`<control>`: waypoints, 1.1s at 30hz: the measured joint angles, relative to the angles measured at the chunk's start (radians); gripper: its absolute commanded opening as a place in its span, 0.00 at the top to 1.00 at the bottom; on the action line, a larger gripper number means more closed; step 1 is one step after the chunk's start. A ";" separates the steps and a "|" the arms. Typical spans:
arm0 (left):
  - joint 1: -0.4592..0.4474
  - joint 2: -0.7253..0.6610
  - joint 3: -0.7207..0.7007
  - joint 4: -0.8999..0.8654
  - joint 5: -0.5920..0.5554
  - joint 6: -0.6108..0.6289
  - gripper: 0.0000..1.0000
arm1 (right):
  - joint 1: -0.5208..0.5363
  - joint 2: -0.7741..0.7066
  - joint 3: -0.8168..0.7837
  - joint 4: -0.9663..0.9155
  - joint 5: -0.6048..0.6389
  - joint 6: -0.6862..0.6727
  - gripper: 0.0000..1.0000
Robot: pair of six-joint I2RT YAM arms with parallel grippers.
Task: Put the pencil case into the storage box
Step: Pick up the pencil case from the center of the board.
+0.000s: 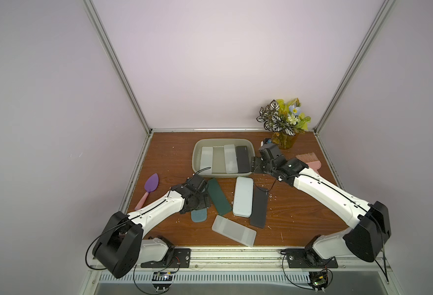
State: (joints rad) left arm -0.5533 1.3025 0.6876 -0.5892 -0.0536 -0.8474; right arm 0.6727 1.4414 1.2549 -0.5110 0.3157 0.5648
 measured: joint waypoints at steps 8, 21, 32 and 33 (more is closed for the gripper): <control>-0.006 0.042 0.000 0.022 -0.013 -0.017 0.02 | -0.016 -0.002 -0.016 0.002 -0.003 0.000 0.23; -0.024 0.105 0.003 0.043 -0.034 -0.011 0.17 | -0.023 -0.002 -0.040 0.024 -0.006 0.001 0.23; -0.028 0.108 0.007 0.039 -0.056 0.010 0.31 | -0.026 -0.002 -0.040 0.037 -0.006 0.003 0.23; -0.028 0.106 0.009 0.031 -0.056 0.011 0.31 | -0.026 -0.002 -0.040 0.037 -0.006 0.003 0.23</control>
State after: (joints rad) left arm -0.5812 1.4090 0.6968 -0.5579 -0.1097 -0.8364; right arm 0.6464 1.4395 1.2148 -0.4744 0.3096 0.5678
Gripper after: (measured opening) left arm 0.739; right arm 0.767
